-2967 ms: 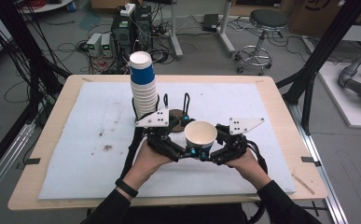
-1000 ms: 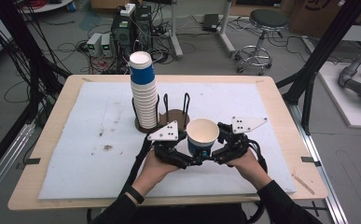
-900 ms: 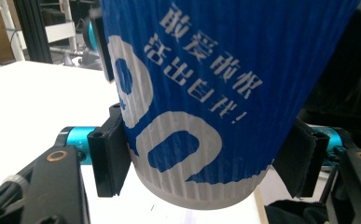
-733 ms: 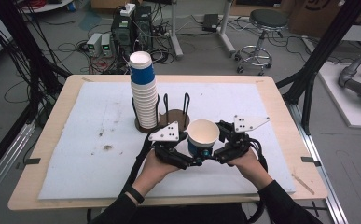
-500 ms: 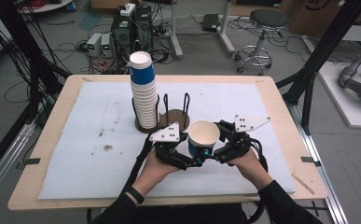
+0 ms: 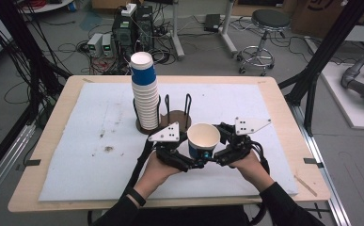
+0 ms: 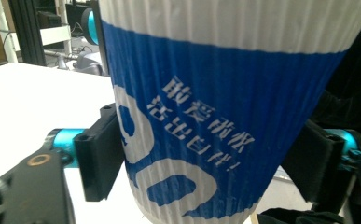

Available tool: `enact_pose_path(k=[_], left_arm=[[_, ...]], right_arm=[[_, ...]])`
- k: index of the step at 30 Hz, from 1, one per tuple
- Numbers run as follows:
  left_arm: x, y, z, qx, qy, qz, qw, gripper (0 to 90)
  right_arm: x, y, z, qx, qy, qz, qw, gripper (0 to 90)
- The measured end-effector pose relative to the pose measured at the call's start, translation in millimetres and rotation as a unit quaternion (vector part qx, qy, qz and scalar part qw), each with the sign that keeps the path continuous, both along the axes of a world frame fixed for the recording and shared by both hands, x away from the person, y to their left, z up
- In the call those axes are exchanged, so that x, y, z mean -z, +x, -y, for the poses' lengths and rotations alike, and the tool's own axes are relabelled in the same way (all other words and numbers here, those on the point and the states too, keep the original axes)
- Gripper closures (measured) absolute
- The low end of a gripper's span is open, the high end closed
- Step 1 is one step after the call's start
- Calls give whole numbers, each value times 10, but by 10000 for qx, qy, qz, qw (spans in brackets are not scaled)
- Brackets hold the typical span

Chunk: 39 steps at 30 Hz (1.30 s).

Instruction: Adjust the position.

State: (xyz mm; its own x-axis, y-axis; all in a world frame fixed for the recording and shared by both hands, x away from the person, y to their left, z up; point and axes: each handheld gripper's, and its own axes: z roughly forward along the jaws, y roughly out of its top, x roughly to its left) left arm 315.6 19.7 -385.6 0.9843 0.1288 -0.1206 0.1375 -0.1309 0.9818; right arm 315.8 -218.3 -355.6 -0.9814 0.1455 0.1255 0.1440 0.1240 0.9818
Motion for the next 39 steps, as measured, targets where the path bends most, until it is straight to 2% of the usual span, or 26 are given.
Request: enact_pose_path(k=[13,20,27,29,35,39], left_arm=[[5,1,-1,37,50,112,9999,279],[17,3,-4,-3,144,260,9996,281],[16,-3,-5,-17,135,259,9996,275],[13,-5,-6,-48,170,287,9994,257],[-5,13,-51,-255,279,150,9992,141],[-58,10,-171,-385,213,188,9989,134]], right_arm=[[-13,5,0,-55,2,-104,9999,196],[-13,14,-1,-70,54,-212,9997,182],[-16,4,-3,-58,29,-148,9999,193],[-19,6,3,-33,43,-101,9999,195],[-35,23,54,108,46,-17,9999,198],[-39,38,109,224,64,15,9997,198]])
